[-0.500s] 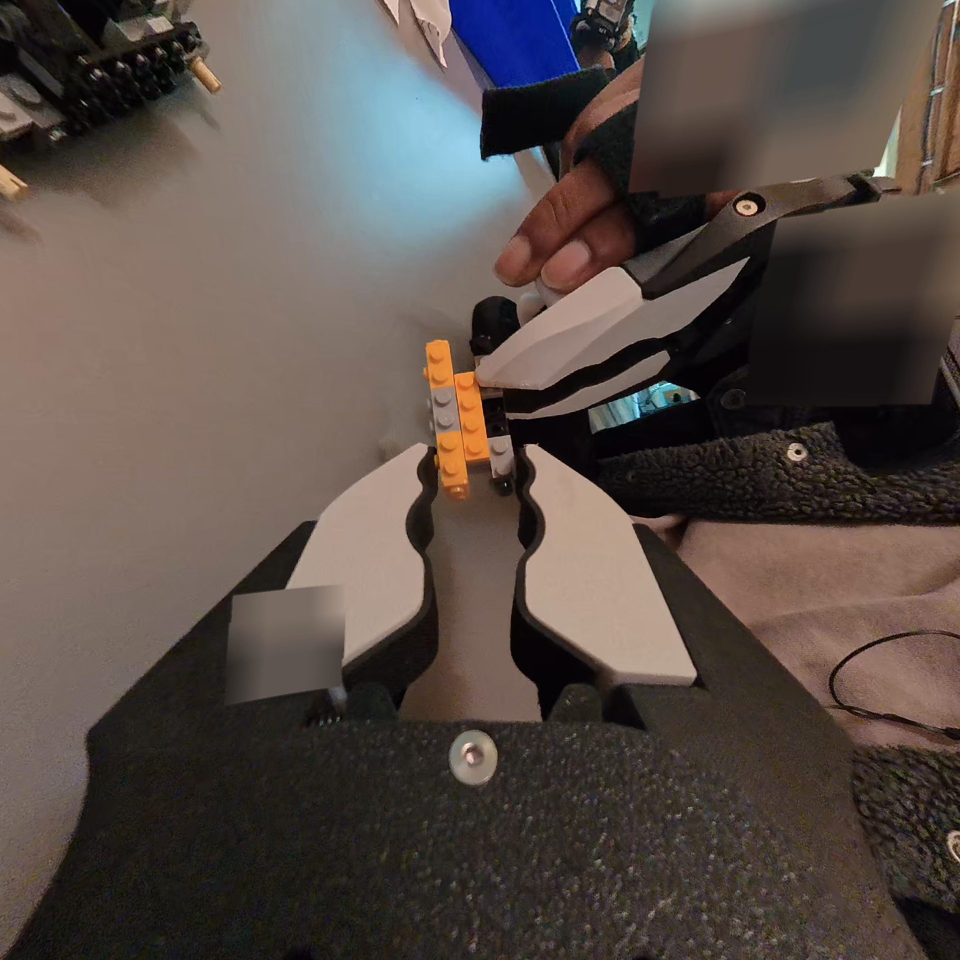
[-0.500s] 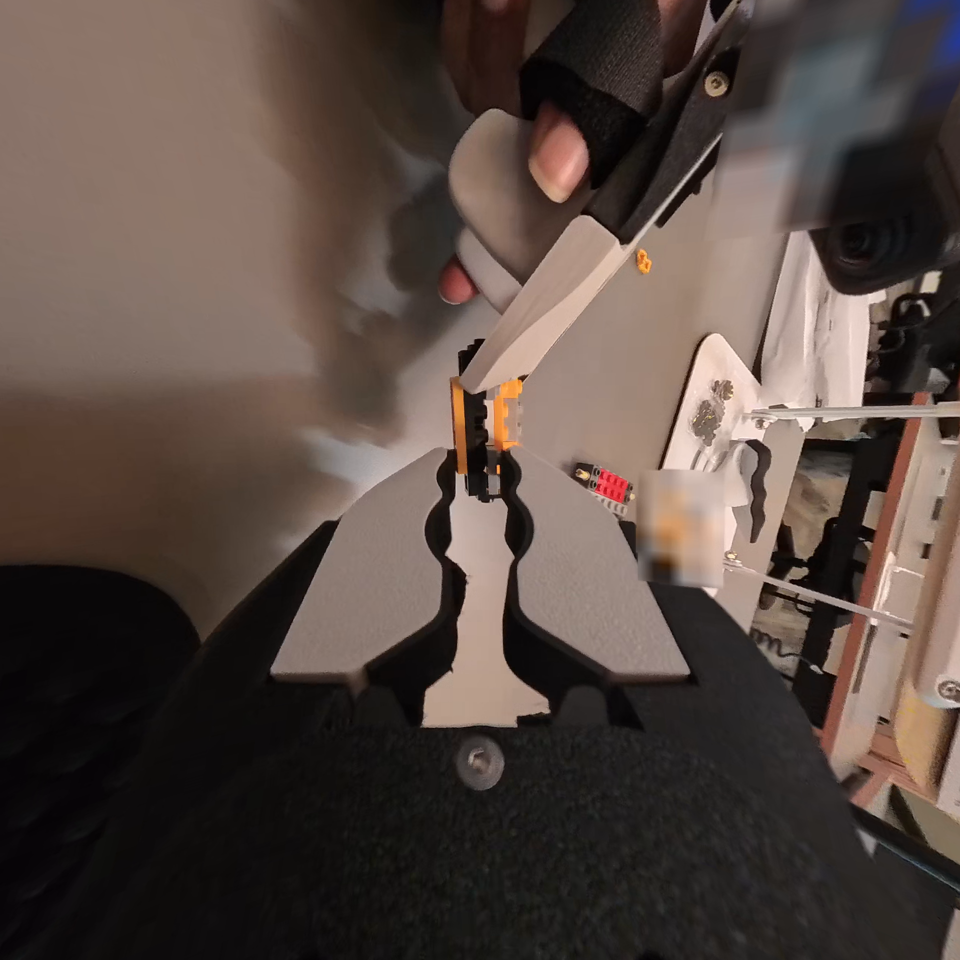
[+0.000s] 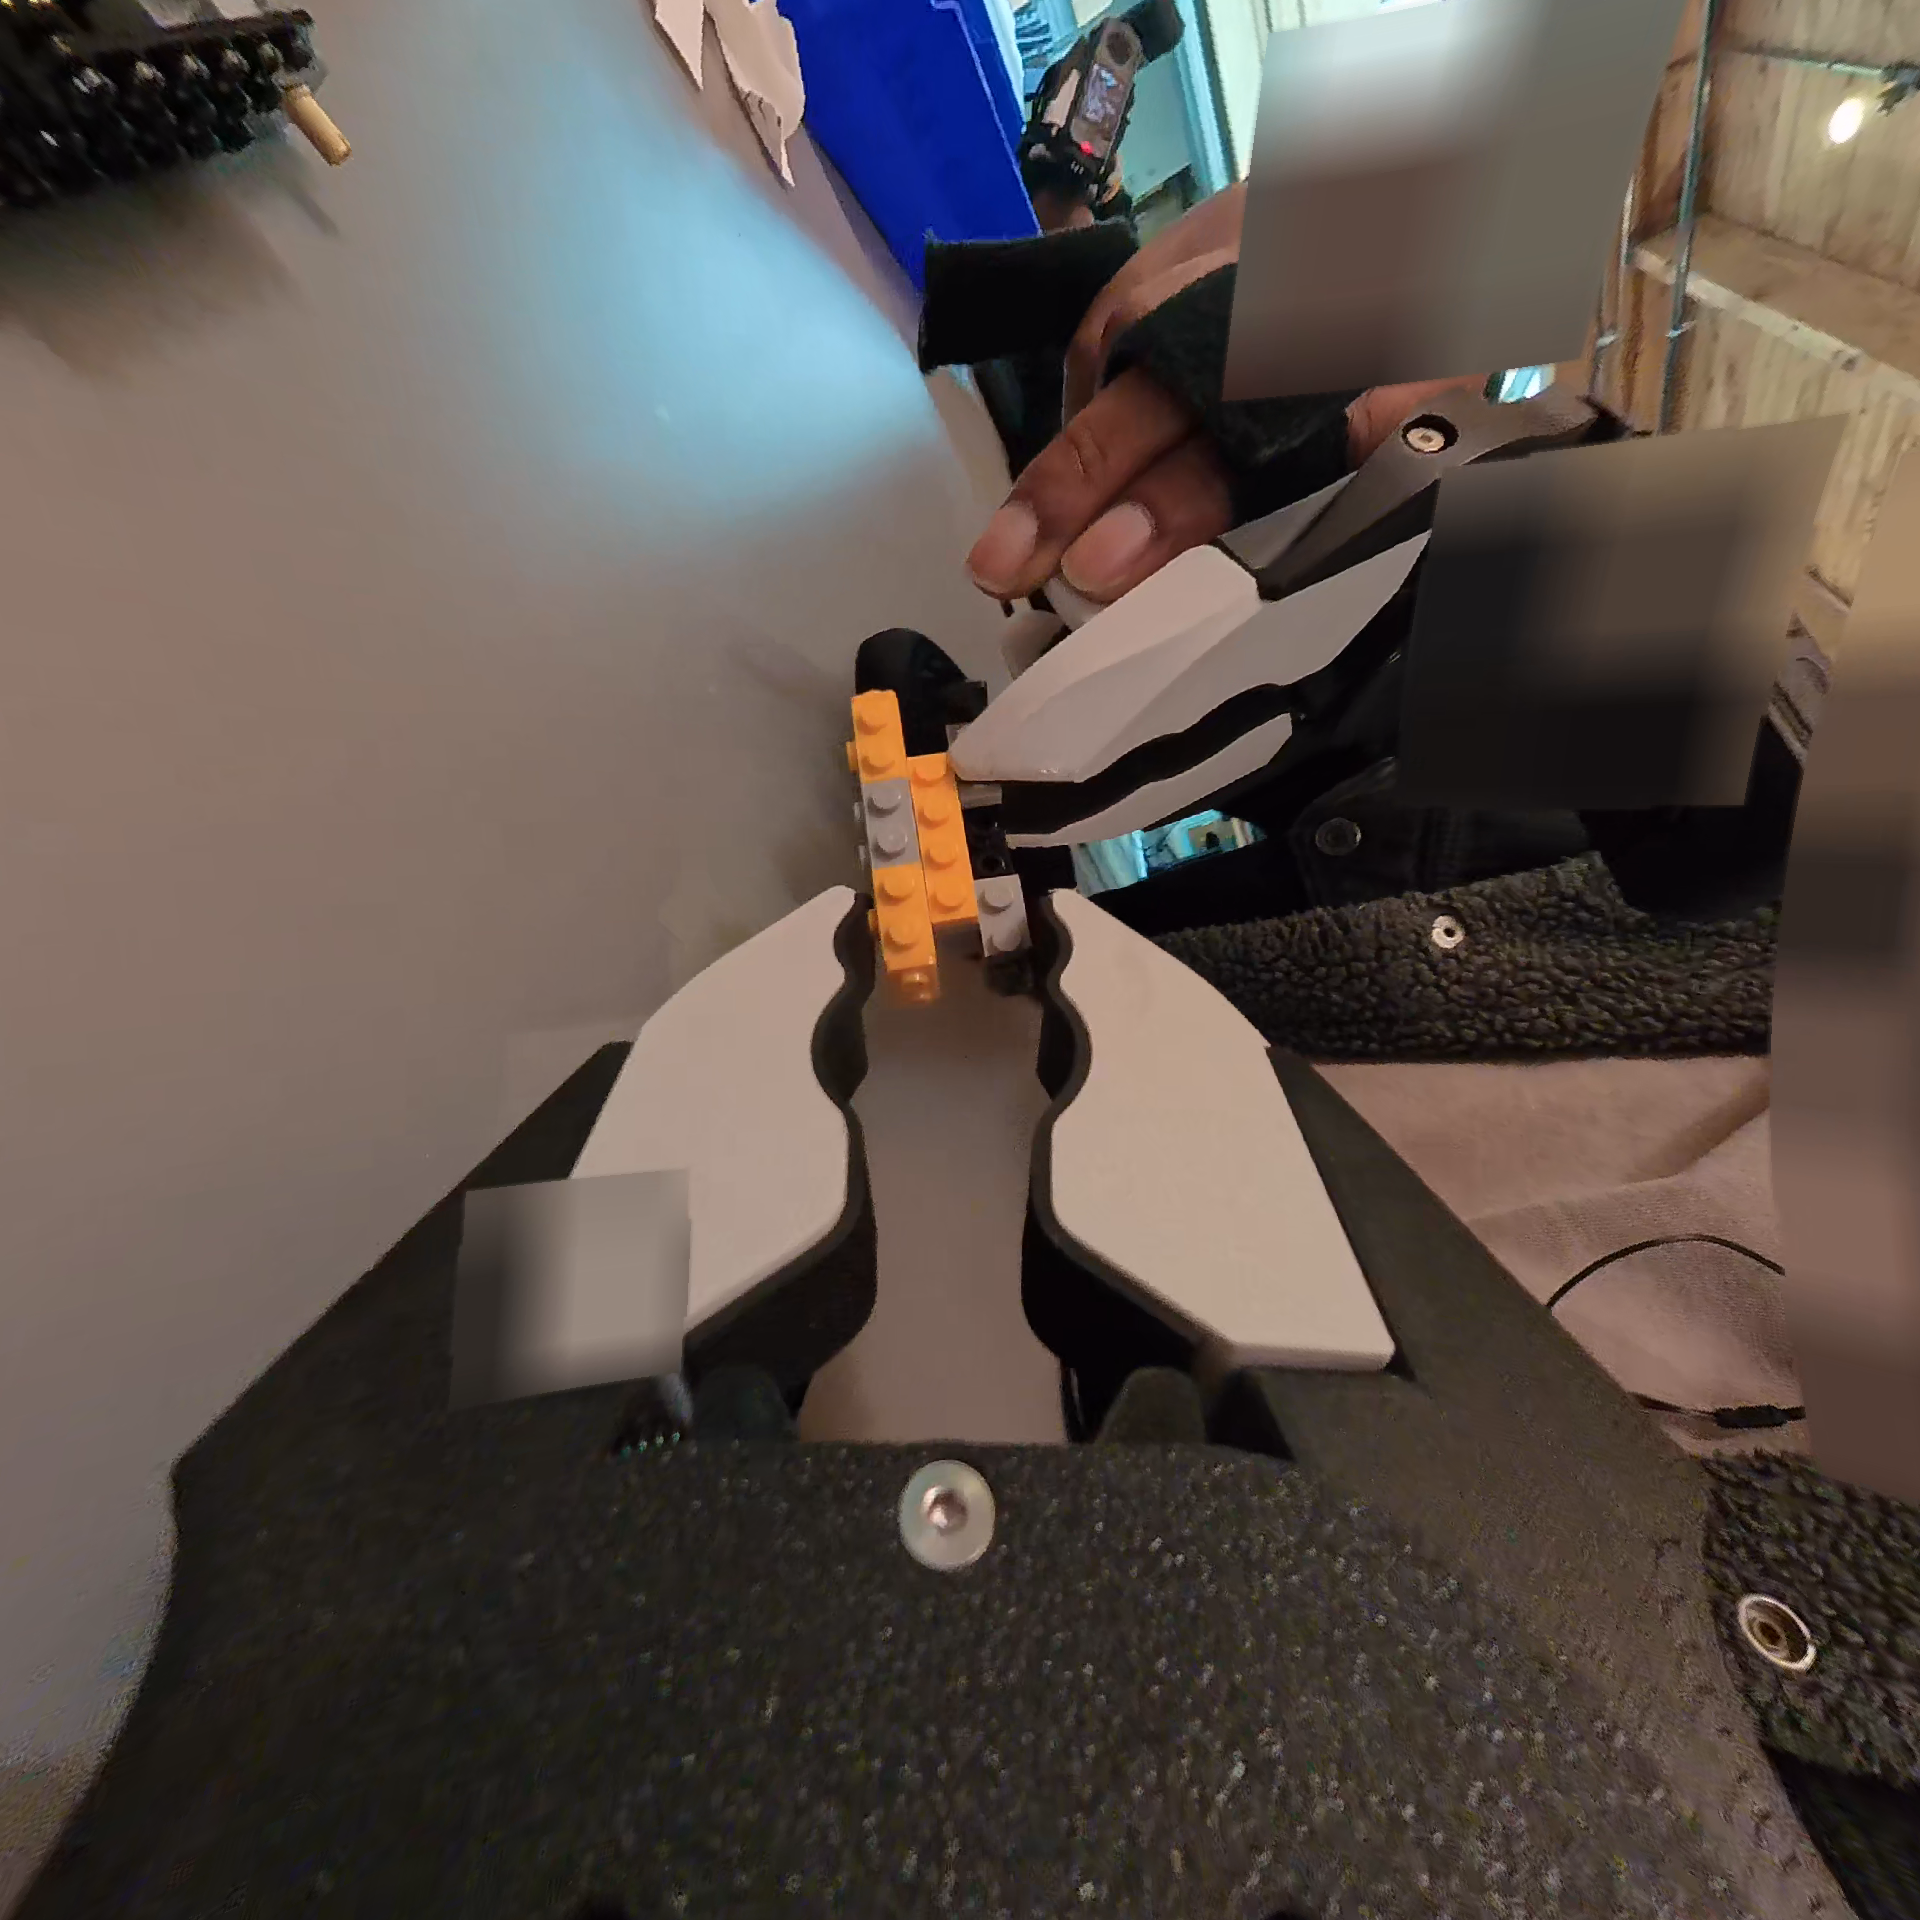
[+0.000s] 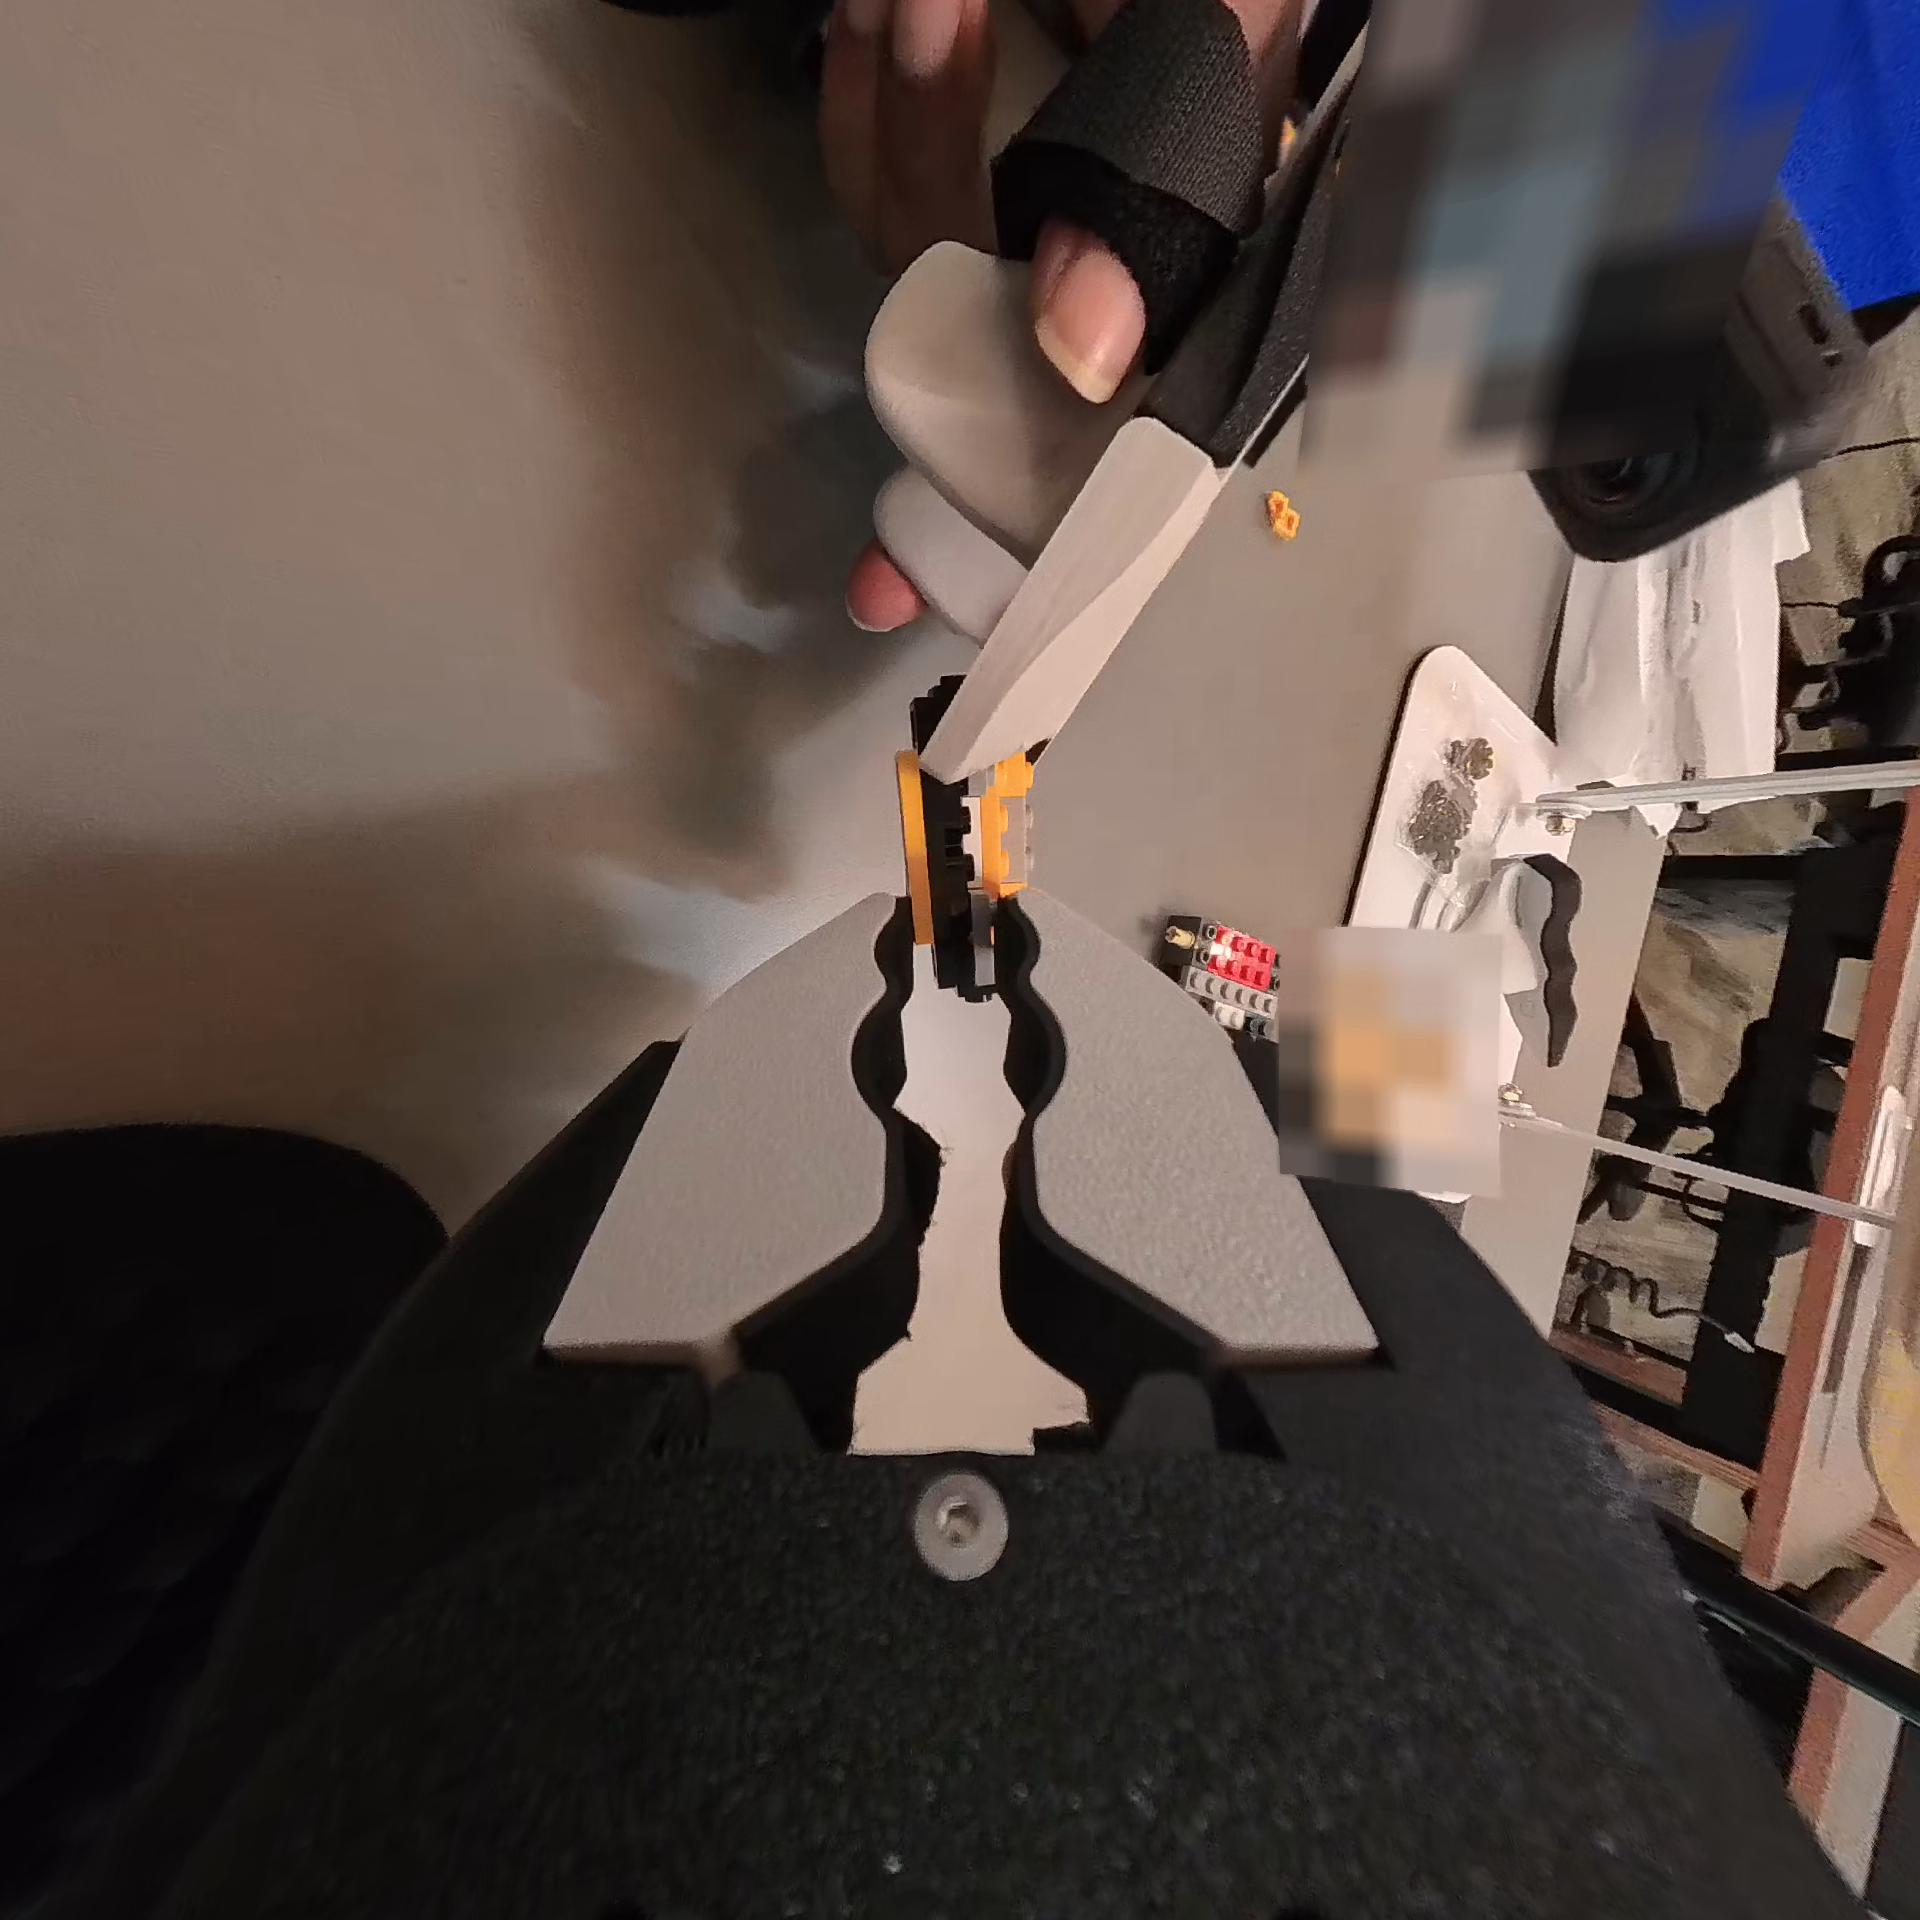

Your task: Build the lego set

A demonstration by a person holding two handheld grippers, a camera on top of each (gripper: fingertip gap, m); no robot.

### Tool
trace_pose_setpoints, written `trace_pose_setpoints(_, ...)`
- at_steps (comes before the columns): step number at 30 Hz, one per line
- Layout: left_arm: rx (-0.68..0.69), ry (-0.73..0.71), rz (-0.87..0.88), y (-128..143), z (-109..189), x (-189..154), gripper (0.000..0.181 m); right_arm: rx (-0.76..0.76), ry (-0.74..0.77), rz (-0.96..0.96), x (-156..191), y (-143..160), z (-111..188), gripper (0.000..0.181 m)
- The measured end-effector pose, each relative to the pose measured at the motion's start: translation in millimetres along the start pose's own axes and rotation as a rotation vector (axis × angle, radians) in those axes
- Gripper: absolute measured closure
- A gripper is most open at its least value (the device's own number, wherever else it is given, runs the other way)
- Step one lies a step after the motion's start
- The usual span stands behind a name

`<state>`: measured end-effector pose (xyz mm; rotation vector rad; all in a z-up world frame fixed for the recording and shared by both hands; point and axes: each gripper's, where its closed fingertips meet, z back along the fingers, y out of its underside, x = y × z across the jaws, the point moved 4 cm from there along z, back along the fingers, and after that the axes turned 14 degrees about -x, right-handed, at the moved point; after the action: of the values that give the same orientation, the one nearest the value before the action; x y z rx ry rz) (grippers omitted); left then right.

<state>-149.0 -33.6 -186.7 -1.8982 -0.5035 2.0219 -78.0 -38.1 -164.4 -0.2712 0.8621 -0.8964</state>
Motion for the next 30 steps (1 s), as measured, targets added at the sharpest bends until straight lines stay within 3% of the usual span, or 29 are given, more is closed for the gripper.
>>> trace_pose_setpoints(6,-0.068,0.055,0.06,-8,1,-4,0.152,-0.044,0.043,-0.057,-8,-2,6,0.166)
trace_pose_setpoints(8,-0.084,0.071,0.076,-9,1,-6,0.152,-0.056,0.048,-0.076,-12,-6,9,0.149)
trace_pose_setpoints(10,-0.095,0.082,0.089,-10,1,-7,0.153,-0.072,0.057,-0.093,-18,-8,13,0.145)
trace_pose_setpoints(20,-0.103,0.078,0.08,-11,1,-9,0.153,-0.045,0.014,-0.033,-15,-10,8,0.157)
trace_pose_setpoints(30,-0.121,0.089,0.016,-12,1,-14,0.152,-0.06,0.07,0.053,-13,-12,0,0.163)
